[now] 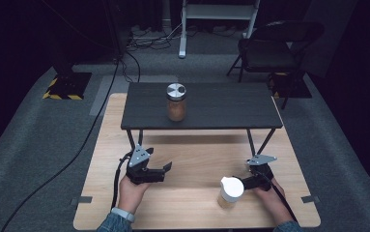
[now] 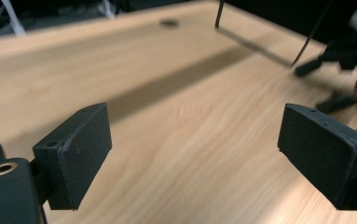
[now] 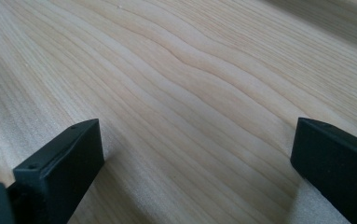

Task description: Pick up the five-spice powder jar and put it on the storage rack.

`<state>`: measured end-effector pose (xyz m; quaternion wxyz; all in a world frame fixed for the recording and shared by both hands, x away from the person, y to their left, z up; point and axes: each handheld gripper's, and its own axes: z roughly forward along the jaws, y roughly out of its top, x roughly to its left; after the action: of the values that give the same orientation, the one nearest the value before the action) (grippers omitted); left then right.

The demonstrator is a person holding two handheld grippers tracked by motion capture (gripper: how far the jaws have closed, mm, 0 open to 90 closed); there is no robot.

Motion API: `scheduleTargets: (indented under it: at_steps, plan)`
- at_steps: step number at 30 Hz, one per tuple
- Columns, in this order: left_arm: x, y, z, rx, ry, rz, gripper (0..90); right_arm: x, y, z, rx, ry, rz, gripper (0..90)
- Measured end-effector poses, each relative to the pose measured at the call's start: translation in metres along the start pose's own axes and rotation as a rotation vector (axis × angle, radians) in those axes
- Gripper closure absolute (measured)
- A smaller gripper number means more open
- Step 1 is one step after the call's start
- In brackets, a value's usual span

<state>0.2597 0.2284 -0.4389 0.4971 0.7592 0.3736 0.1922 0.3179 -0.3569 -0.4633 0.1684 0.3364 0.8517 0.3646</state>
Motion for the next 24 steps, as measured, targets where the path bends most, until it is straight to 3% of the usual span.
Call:
scheduleTargets:
  at_steps: [7,9,12,15,19,21,24]
  plan:
    - [-0.001,-0.009,0.026,0.162,-0.007,-0.023,9.5,0.000,0.000,0.000,0.000,-0.001,0.000,1.9]
    - [-0.001,-0.007,0.032,0.211,-0.005,-0.013,9.4,0.000,0.000,0.000,0.000,-0.001,0.000,1.9]
    - [-0.004,-0.006,0.038,0.240,0.014,0.023,9.2,0.000,0.000,0.000,0.001,-0.001,0.000,1.8]
    - [-0.005,-0.006,0.046,0.296,0.014,0.018,9.0,0.000,0.000,0.000,0.000,-0.001,0.001,1.9]
    - [-0.013,-0.004,0.050,0.323,0.022,0.044,7.6,0.000,0.000,0.000,0.001,-0.003,0.001,1.8]
    - [-0.021,-0.005,0.051,0.325,0.043,0.098,7.3,0.000,0.000,0.000,0.001,-0.004,0.001,1.9]
    - [-0.022,-0.007,0.052,0.320,0.039,0.102,5.7,0.000,0.000,0.000,0.001,-0.004,0.001,1.8]
